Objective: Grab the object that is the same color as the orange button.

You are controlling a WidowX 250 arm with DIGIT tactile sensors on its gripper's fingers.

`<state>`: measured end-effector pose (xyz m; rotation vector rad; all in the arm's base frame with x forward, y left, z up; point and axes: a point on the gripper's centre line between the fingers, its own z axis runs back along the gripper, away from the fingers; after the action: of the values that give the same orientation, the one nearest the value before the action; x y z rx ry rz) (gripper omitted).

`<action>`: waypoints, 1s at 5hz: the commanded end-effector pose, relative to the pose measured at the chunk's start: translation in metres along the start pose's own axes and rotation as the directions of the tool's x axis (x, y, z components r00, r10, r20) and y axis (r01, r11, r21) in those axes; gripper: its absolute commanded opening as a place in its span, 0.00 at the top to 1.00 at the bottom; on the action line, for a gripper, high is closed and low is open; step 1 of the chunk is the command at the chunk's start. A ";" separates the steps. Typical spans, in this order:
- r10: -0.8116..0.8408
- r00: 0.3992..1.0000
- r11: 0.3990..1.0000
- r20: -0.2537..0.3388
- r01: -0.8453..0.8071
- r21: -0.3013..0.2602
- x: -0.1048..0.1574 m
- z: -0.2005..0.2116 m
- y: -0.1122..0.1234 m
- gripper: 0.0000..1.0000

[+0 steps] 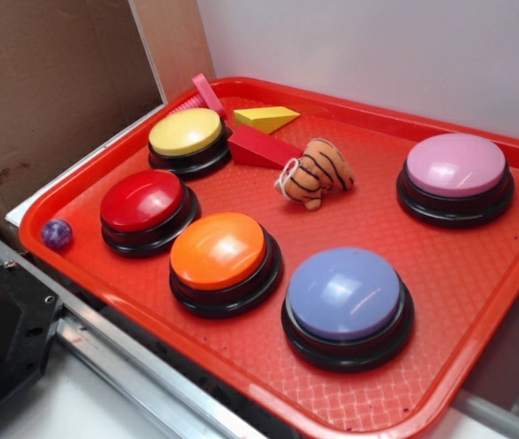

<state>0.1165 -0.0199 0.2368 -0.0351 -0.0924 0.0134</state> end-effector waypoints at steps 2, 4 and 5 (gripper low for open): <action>0.022 0.997 1.000 0.077 -0.023 0.012 0.027 -0.019 -0.007 0.00; -0.008 0.962 1.000 0.272 -0.001 0.031 0.085 -0.070 -0.042 0.00; -0.012 0.952 1.000 0.307 0.008 0.016 0.115 -0.100 -0.053 0.00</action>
<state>0.2360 -0.0759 0.1361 -0.0087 -0.3668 -0.0010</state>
